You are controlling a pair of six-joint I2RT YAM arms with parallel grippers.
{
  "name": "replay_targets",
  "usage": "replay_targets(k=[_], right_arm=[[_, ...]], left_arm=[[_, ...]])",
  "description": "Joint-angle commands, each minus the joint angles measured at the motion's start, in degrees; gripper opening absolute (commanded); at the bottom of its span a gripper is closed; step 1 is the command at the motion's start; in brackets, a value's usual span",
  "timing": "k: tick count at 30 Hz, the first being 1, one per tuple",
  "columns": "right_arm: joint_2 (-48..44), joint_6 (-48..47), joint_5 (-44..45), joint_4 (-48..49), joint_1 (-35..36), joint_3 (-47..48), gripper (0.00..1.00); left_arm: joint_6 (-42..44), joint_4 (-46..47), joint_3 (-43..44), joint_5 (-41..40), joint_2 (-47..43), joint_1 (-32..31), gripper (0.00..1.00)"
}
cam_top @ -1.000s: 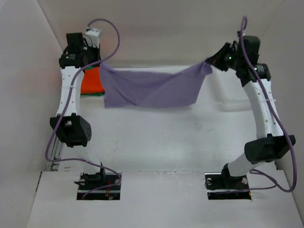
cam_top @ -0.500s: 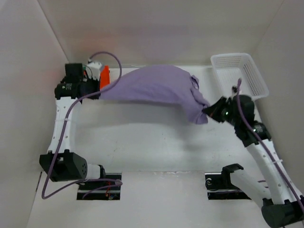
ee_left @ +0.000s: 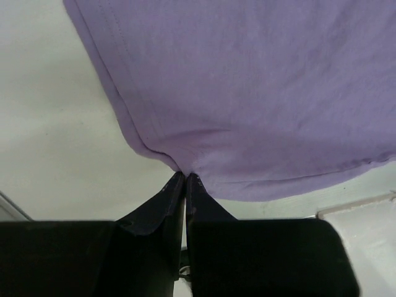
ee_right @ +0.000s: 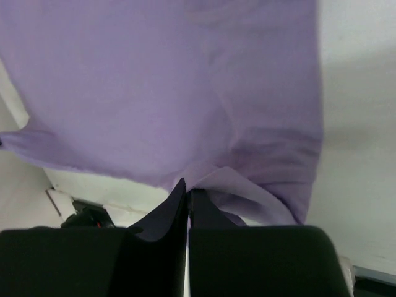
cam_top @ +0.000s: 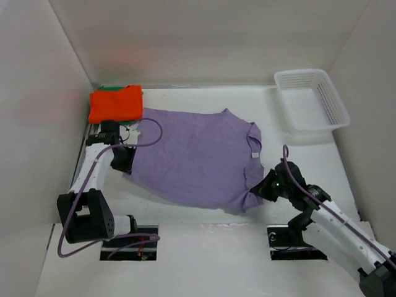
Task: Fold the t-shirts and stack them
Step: Flatten out the tshirt
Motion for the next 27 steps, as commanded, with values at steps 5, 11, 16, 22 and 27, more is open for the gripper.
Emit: replay_targets(k=[5, 11, 16, 22, 27], right_arm=[[34.51, -18.33, -11.24, 15.22, -19.11, 31.33, 0.0], [51.96, -28.63, -6.27, -1.3, -22.04, 89.9, 0.0], [46.9, -29.35, -5.56, -2.81, -22.04, 88.77, 0.0], [26.7, -25.15, -1.08, 5.62, -20.64, 54.26, 0.0], [12.17, -13.82, 1.48, 11.16, -14.06, 21.55, 0.05]], left_arm=[[0.98, 2.97, 32.02, -3.56, 15.27, -3.29, 0.0], [-5.52, 5.95, 81.01, -7.78, 27.52, -3.12, 0.0], [-4.82, 14.21, 68.02, -7.26, 15.96, -4.43, 0.0], [-1.92, 15.45, 41.46, -6.82, 1.27, -5.49, 0.01], [0.54, 13.87, 17.29, -6.64, -7.62, -6.02, 0.01]])
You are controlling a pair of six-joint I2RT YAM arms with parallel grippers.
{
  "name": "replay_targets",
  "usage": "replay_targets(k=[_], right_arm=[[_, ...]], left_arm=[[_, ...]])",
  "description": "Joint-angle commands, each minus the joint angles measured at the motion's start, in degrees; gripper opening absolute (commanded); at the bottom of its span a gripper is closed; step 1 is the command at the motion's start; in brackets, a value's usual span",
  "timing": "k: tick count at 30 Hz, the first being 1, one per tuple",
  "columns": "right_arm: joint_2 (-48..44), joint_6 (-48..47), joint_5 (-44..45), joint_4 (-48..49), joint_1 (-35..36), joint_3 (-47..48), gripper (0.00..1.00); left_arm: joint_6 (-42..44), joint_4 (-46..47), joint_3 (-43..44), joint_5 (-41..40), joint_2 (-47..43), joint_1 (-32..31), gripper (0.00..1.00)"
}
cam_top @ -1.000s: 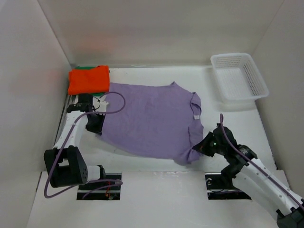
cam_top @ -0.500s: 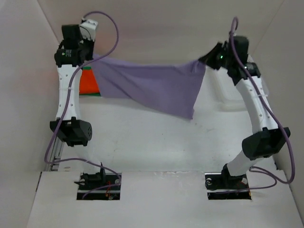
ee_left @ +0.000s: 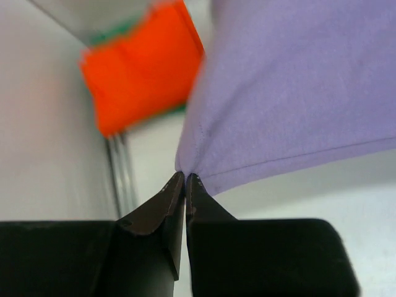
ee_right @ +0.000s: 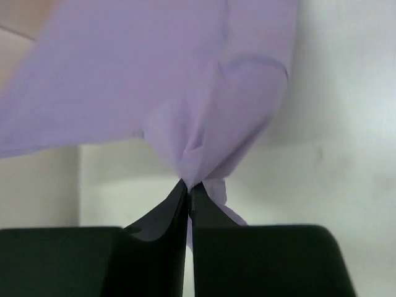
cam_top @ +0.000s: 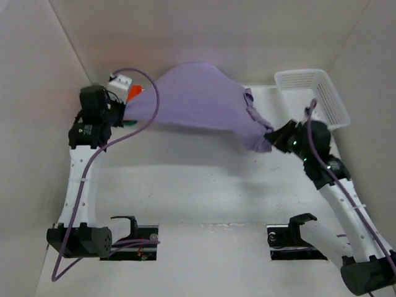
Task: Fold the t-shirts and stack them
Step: Flatten out the tshirt
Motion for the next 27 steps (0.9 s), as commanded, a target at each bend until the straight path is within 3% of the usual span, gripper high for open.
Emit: replay_targets(k=[1, 6, 7, 10, 16, 19, 25, 27], right_arm=[[-4.12, 10.06, 2.55, 2.99, 5.66, -17.98, 0.06], [-8.61, 21.76, 6.41, 6.43, 14.37, -36.03, 0.14], [-9.66, 23.35, 6.77, 6.25, 15.43, -38.22, 0.25], [-12.56, 23.54, 7.03, 3.1, 16.14, -39.57, 0.41], [-18.55, 17.48, 15.62, -14.19, 17.54, -31.06, 0.45], [-17.76, 16.59, 21.26, -19.85, 22.01, -26.66, 0.46], [-4.96, 11.96, 31.19, -26.01, 33.18, -16.46, 0.49], [3.29, 5.12, 31.12, -24.34, 32.06, -13.65, 0.5]], left_arm=[[2.33, -2.0, -14.62, -0.59, -1.79, -0.99, 0.01], [2.16, 1.16, -33.01, -1.03, -0.58, -3.02, 0.01], [2.16, 1.86, -34.86, -1.12, -0.05, -3.02, 0.01], [2.51, 3.45, -39.27, -1.2, 1.01, -2.58, 0.01], [2.6, 1.26, -41.12, -1.2, -2.32, -2.14, 0.02], [2.42, -0.85, -40.86, -0.77, -3.91, -2.14, 0.03], [2.07, -2.35, -40.25, -0.76, -5.76, -0.91, 0.03], [2.07, -2.44, -40.16, -0.85, -5.32, -0.91, 0.03]])
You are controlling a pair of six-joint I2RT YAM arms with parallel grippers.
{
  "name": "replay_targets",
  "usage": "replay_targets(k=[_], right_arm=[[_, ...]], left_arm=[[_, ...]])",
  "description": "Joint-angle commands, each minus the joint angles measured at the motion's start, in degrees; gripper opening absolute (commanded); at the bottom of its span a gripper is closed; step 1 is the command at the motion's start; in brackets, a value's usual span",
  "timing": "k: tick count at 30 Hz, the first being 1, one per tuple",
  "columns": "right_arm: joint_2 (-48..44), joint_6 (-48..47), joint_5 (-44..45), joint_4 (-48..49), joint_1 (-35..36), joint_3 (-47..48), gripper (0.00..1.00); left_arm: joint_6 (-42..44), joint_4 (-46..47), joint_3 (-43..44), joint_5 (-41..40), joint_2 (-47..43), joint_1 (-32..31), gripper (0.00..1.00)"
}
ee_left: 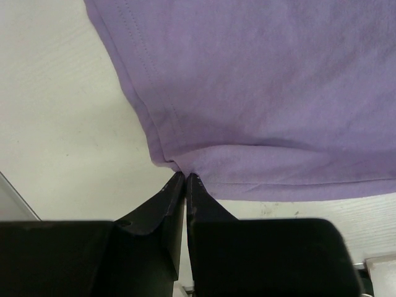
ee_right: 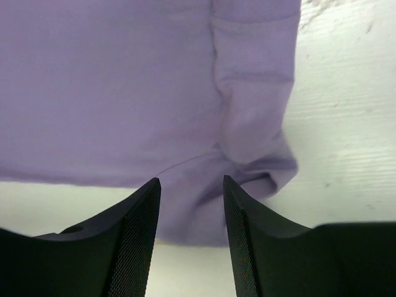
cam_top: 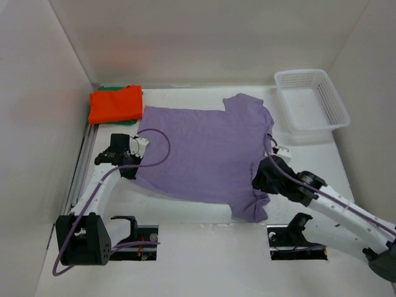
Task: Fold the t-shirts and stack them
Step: Flatten out the tshirt
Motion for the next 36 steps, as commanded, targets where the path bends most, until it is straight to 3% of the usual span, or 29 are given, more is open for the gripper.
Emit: replay_targets(k=[1, 6, 20, 27, 33, 36], right_arm=[[10.73, -10.47, 5.13, -1.15, -1.3, 5.13, 0.5], [24.19, -19.01, 2.23, 5.79, -6.14, 6.72, 0.47], [39.14, -21.75, -0.6, 15.03, -8.08, 8.48, 0.41], [40.03, -22.27, 2.49, 14.86, -9.13, 11.47, 0.27], [38.36, -21.57, 2.4, 14.86, -9.48, 10.16, 0.02], [37.92, -21.48, 1.78, 14.85, -10.36, 8.84, 0.0]], left_arm=[[0.1, -0.38, 0.54, 0.15, -0.79, 0.49, 0.03], [0.1, -0.38, 0.63, -0.02, -0.97, 0.93, 0.03], [0.19, -0.03, 0.19, 0.86, -1.23, 2.34, 0.04], [0.37, -0.03, 0.19, 0.86, -1.5, 2.42, 0.04], [0.37, -0.03, 0.19, 0.86, -1.58, 2.51, 0.04], [0.54, -0.03, 0.19, 0.86, -1.58, 2.51, 0.04]])
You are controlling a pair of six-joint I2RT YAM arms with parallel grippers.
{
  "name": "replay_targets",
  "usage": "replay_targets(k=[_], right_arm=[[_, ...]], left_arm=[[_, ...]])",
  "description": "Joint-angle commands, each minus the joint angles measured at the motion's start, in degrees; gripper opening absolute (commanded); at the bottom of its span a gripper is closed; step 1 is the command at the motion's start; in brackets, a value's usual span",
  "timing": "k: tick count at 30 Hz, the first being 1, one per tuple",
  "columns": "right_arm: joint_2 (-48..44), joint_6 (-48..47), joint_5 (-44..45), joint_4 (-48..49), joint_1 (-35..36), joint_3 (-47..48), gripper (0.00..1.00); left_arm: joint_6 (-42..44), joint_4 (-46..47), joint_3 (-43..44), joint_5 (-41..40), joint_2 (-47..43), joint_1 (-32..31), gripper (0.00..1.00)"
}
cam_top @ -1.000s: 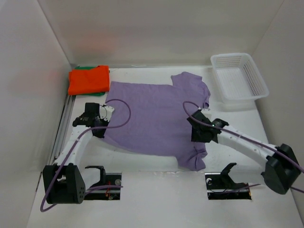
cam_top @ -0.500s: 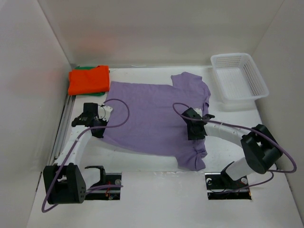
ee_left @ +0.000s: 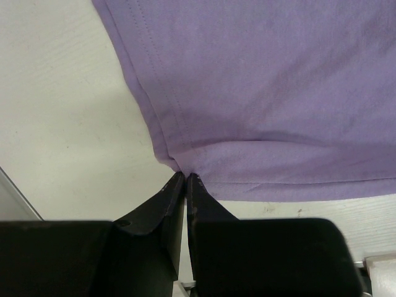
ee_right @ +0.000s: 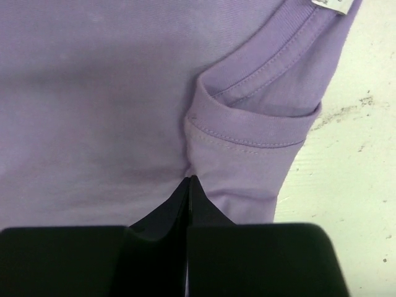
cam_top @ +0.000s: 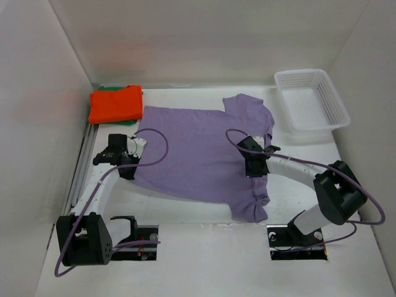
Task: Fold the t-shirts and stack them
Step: Flatten out the tshirt
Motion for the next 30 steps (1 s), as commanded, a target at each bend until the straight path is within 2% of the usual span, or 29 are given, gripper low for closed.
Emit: replay_targets(k=[1, 3, 4, 6, 14, 23, 25, 30], right_arm=[[-2.38, 0.31, 0.47, 1.57, -1.34, -0.98, 0.0], [-3.44, 0.4, 0.03, 1.74, -1.87, -1.51, 0.03], [-3.96, 0.4, -0.14, 1.66, -1.95, -1.51, 0.1], [-5.11, 0.4, -0.67, 1.48, -1.69, -1.16, 0.17], [-2.74, 1.54, -3.66, 1.39, -1.69, -1.51, 0.18], [-2.21, 2.42, -4.98, 1.04, -1.69, -2.12, 0.24], [-1.69, 2.59, -4.98, 0.43, -1.69, -1.78, 0.23], [-0.98, 2.16, -6.29, -0.27, -3.18, -0.9, 0.01]], left_arm=[[0.54, 0.6, 0.19, 0.61, -1.56, 0.35, 0.04], [0.63, 0.69, 0.1, 0.61, -1.82, 0.35, 0.04], [0.63, 0.69, 0.1, 0.61, -2.0, 0.35, 0.04], [0.72, 0.69, 0.1, 0.61, -2.18, 0.35, 0.04], [0.63, 1.13, 0.1, 0.97, -1.82, 0.35, 0.04], [0.63, 1.3, 0.01, 1.32, -2.09, 0.61, 0.04], [0.54, 1.3, 0.01, 1.58, -2.0, 0.61, 0.04], [0.72, 1.3, 0.01, 1.93, -2.18, 0.87, 0.04]])
